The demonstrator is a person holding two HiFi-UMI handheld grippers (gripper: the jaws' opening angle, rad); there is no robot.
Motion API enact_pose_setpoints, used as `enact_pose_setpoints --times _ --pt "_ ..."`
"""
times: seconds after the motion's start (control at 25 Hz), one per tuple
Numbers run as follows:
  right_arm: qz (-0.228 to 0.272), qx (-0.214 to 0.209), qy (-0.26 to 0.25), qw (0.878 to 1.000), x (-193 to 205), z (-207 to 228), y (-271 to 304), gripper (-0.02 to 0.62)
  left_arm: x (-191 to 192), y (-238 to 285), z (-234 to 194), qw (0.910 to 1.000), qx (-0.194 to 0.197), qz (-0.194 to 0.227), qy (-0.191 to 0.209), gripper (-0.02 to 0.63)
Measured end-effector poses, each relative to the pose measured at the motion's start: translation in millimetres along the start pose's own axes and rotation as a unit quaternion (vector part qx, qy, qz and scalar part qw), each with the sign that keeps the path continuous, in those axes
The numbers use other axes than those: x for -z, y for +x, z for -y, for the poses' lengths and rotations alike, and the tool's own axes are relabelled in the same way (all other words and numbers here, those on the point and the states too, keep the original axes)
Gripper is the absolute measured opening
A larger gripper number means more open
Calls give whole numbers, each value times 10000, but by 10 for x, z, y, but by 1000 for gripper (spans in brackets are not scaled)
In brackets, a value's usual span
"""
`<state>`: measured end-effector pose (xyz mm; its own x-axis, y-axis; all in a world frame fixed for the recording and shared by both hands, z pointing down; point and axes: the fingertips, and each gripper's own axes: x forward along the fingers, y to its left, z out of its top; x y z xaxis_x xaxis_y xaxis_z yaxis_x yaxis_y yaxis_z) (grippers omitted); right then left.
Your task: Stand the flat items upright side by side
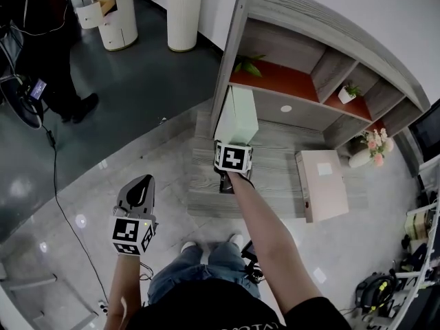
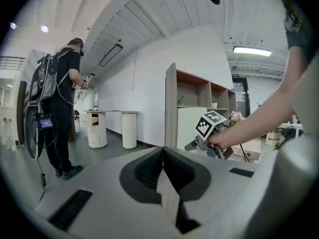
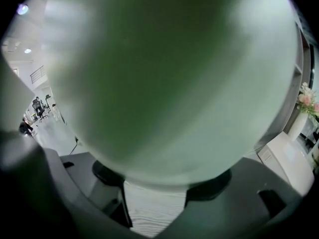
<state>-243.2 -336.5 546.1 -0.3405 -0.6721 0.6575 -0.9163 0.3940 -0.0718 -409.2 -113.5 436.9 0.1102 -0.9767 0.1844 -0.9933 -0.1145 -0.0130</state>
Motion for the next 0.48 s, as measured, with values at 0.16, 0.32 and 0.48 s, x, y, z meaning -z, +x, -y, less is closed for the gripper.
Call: enact_pose_setpoints --times 0.16,0.32,0.48 --pt "255 11 -200 9995 -17 -48 -31 369 -11 2 0 10000 32 1 28 14" --pt "400 20 -208 9990 17 -61 -125 393 -49 35 53 9999 110 26 39 14" --pt "376 -189 -162 9990 83 -62 -307 397 -140 111 168 9996 244 99 70 14"
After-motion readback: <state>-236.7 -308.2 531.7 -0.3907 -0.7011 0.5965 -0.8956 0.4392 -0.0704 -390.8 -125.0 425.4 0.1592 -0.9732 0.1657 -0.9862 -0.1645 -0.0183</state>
